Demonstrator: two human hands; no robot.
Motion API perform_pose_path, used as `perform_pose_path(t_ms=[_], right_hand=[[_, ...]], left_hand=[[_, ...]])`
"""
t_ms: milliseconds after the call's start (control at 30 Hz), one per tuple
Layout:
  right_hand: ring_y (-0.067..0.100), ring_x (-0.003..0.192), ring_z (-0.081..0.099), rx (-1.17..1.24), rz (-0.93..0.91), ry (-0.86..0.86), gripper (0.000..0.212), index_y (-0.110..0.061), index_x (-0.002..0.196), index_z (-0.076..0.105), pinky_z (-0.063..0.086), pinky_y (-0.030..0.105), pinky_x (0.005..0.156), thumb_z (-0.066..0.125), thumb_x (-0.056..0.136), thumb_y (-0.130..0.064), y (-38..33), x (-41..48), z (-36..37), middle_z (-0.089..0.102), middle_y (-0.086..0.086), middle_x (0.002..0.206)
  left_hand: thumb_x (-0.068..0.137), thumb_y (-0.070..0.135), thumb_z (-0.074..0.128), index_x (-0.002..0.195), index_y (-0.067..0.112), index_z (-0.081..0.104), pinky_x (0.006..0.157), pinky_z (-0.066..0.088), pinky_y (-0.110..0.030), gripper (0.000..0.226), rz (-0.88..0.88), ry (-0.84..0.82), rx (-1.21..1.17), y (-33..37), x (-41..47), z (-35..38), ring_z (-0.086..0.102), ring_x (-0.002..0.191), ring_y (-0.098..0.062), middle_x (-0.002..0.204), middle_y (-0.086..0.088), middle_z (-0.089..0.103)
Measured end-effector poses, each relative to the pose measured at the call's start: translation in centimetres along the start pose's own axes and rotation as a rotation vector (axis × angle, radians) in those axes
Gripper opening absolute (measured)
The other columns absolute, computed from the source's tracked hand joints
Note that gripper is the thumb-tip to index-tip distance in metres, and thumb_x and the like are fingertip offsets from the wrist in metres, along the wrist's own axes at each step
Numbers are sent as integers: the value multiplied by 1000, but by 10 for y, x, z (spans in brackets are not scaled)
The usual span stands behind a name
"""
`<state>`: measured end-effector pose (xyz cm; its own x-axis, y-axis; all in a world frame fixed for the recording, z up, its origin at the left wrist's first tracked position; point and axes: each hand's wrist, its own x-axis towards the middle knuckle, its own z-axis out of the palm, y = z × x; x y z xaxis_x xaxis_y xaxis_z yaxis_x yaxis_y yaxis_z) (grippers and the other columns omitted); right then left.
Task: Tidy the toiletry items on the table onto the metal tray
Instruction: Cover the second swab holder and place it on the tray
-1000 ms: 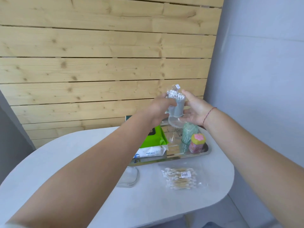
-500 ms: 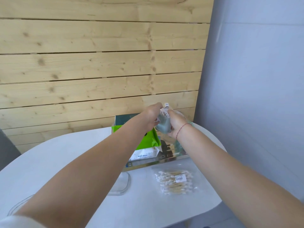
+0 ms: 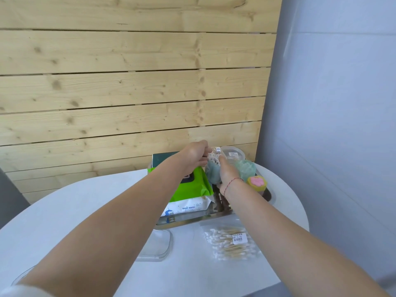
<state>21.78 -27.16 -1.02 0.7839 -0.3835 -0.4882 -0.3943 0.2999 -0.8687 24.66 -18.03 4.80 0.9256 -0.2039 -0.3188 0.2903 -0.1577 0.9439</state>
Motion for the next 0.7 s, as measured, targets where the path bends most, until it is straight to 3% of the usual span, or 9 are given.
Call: perform_pose_path(t_ms=[167,300,367,467,533,600,700], right_hand=[[26,111,52,-28,1,10,63,-7,131,48,42,42,102,41,90,-54,3,4,2,54,11,128],[22,90,49,-64,-25,36,58,-10,122,53,45,35,84,42,89,-56,0,6,4,53,7,103],[21,81,48,-102,-57,37,52,-9,115,55,43,34,75,43,89,-53,0,9,5,51,7,91],[25,93,52,-191,-109,54,56,2,116,58,45,41,93,46,91,-47,3,13,8,58,14,104],[30,106,55,-246,-138,77,54,2,116,59,43,42,98,48,91,-44,7,14,8,60,17,117],[33,114,54,-268,-152,68,52,0,118,59,42,41,99,49,91,-44,10,14,7,59,17,124],[33,112,56,-266,-134,31,48,-6,113,62,46,44,99,51,90,-46,9,15,6,59,15,122]], left_hand=[[93,13,37,97,-4,52,94,48,-33,23,-51,-33,-142,-1,1,-10,54,99,-29,110,-18,55],[94,15,35,87,-1,56,93,47,-34,27,-72,-79,-179,2,0,-15,53,99,-32,107,-21,53],[94,17,36,94,0,56,92,47,-33,26,-67,-102,-182,3,1,-17,53,98,-30,106,-19,53],[95,22,38,96,2,54,85,47,-32,25,-68,-136,-179,3,3,-19,54,85,-24,95,-14,54],[96,23,37,100,2,51,88,45,-33,26,-96,-146,-191,2,6,-20,53,80,-22,88,-12,52],[97,24,37,108,-1,49,94,43,-33,30,-119,-145,-211,2,8,-22,52,89,-25,91,-15,50],[97,25,37,123,-9,47,102,40,-35,44,-145,-146,-233,3,11,-25,47,113,-31,112,-21,47]])
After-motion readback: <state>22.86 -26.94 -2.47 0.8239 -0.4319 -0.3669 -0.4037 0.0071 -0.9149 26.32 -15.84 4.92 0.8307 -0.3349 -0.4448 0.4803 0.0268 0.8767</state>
